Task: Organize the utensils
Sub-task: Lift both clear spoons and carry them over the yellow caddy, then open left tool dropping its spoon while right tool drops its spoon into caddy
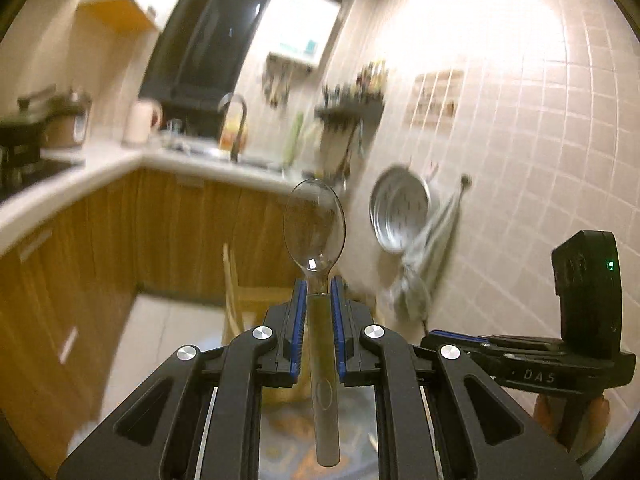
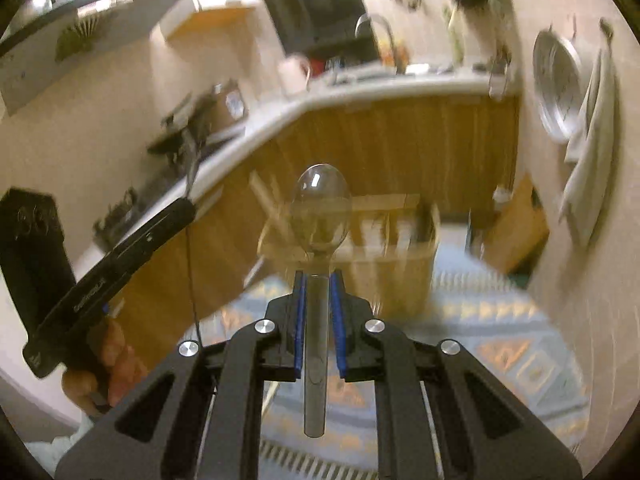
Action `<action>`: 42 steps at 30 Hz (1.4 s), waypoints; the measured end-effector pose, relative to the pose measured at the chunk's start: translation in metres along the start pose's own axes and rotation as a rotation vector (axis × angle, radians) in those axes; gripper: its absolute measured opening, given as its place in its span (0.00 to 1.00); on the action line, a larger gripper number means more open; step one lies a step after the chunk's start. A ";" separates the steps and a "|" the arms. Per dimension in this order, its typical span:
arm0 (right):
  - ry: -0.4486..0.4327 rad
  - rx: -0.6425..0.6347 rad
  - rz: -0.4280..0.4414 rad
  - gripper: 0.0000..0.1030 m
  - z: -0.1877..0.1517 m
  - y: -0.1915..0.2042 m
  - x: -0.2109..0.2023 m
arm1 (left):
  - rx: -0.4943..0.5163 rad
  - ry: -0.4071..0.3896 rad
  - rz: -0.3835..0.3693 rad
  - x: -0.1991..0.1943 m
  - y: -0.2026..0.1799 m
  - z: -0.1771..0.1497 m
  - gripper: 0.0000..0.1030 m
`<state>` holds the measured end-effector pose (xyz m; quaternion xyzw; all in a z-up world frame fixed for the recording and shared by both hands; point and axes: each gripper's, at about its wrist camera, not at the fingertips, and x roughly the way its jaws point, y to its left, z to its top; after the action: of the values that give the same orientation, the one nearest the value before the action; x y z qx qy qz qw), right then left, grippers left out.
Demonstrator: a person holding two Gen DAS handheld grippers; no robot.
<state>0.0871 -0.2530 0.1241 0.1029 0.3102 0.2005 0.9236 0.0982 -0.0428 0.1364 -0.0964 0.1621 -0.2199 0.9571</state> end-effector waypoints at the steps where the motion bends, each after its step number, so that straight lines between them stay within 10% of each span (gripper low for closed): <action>1: -0.018 0.006 -0.002 0.10 0.007 -0.003 -0.001 | 0.009 -0.030 0.005 0.000 -0.003 0.005 0.10; 16: -0.329 -0.036 -0.131 0.10 0.059 -0.039 0.029 | 0.063 -0.193 0.143 0.070 0.012 0.022 0.10; 42: -0.378 -0.114 -0.236 0.10 0.023 -0.056 0.102 | 0.075 -0.156 0.223 0.105 0.037 -0.028 0.11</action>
<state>0.1926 -0.2605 0.0700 0.0494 0.1296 0.0852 0.9867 0.1918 -0.0609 0.0729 -0.0591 0.0884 -0.1101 0.9882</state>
